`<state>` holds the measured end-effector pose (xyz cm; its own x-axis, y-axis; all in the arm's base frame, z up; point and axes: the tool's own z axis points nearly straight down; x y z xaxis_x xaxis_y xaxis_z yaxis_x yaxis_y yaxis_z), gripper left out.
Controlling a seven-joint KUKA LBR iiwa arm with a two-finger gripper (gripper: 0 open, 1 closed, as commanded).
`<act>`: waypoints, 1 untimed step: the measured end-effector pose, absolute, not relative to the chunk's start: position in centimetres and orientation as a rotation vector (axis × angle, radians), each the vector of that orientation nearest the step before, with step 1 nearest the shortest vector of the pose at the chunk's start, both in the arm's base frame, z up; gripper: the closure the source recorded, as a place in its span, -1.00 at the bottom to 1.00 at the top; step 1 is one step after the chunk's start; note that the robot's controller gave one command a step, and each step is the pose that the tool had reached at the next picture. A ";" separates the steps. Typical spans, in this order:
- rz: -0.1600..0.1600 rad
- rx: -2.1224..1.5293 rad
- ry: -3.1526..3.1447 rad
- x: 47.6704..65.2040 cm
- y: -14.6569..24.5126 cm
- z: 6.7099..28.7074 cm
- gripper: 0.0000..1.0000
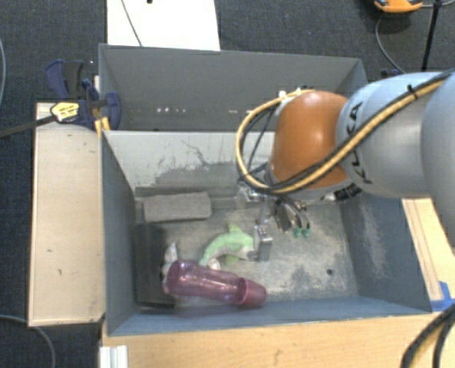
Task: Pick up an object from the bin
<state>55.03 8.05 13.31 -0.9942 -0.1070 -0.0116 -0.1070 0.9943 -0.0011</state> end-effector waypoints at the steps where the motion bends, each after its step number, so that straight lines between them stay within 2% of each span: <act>1: -0.002 -0.135 3.115 54.9 9.4 8.3 1.00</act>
Offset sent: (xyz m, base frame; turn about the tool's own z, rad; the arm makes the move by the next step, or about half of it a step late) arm 0.0000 0.0000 0.0000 0.0000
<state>54.88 9.40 8.28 -0.9960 -0.0864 -0.0232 -0.0863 0.9963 -0.0022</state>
